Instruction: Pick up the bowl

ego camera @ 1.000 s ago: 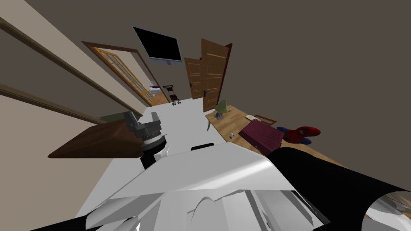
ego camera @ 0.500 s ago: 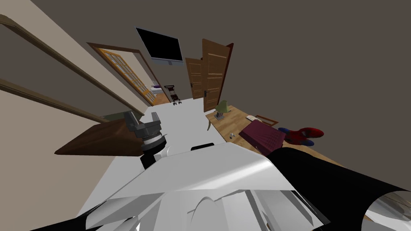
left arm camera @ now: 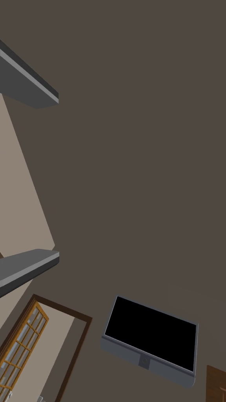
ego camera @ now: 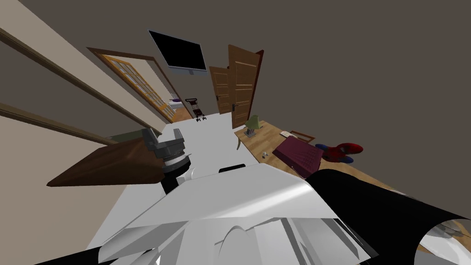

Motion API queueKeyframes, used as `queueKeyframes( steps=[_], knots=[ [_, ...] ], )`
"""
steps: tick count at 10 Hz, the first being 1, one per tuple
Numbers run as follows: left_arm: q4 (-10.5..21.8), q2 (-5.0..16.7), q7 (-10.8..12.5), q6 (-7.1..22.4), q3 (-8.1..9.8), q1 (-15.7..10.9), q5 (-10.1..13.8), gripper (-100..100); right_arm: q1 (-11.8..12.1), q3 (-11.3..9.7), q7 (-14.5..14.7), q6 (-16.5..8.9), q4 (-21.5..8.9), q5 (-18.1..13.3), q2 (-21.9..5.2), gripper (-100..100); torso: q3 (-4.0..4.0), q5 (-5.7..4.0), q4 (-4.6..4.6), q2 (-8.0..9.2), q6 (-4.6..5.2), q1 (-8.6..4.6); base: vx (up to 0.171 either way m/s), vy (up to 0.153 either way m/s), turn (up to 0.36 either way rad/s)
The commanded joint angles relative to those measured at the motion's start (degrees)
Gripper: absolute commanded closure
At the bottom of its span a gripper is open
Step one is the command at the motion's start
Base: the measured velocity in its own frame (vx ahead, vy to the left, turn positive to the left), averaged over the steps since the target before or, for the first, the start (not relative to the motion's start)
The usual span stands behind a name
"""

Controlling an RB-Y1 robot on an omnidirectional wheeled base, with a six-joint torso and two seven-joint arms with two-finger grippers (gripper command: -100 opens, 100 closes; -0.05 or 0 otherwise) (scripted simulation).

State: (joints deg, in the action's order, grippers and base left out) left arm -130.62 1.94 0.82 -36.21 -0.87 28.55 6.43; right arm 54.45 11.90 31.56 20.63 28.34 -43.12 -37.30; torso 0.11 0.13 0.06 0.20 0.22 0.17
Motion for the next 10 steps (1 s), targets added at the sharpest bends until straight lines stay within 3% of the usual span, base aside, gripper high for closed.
queueKeyframes(
  steps=[1,2,3,6,7,9,10],
  knots=[
    [0.0,0.0,0.0,0.0,0.0,0.0,0.0,0,-2.02,-0.56,-0.04,0.98,-1.41,-0.85,-1.81,100,0.0,0.0,0.0,0.0,0.0,0.0,0.029,0.027,-0.249],
    [0.0,0.0,0.0,0.0,0.0,0.01,0.0,0,-2.02,-0.56,-0.04,0.98,-1.41,-0.85,-1.81,100,0.01,-0.06,0.02,-0.01,0.07,0.05,0.026,0.029,-0.106],
    [0.0,0.0,0.0,0.0,0.0,0.0,0.0,0,-3.42,-1.44,-0.76,1.42,-1.8,-1.74,-3.47,100,0.02,-0.06,0.03,0.01,0.05,0.07,0.035,0.031,-0.158],
    [0.0,0.0,0.0,0.0,0.0,-0.01,0.0,0,-3.42,-1.44,-0.76,1.42,-1.8,-1.74,-3.47,100,0.02,-0.01,0.02,0.04,0.03,0.05,0.012,0.01,-0.036],
    [0.0,0.0,0.0,0.0,0.0,-0.01,0.0,0,-4.82,-2.32,-1.47,1.86,-2.2,-2.62,-5.13,100,0.04,0.01,0.01,0.07,0.05,0.03,0.014,0.009,-0.195],
    [0.0,0.0,0.0,0.0,0.0,0.0,0.0,0,-4.82,-2.32,-1.47,1.86,-2.41,-2.62,-5.13,100,0.01,0.07,-0.02,0.05,0.12,0.14,0.015,0.014,-0.071],
    [0.0,0.0,0.0,0.0,0.0,-0.01,0.0,0,-6.22,-3.21,-2.18,2.3,-2.59,-3.51,-6.79,100,0.01,0.1,-0.02,0.04,0.06,0.15,0.023,0.014,-0.178]
  ],
)
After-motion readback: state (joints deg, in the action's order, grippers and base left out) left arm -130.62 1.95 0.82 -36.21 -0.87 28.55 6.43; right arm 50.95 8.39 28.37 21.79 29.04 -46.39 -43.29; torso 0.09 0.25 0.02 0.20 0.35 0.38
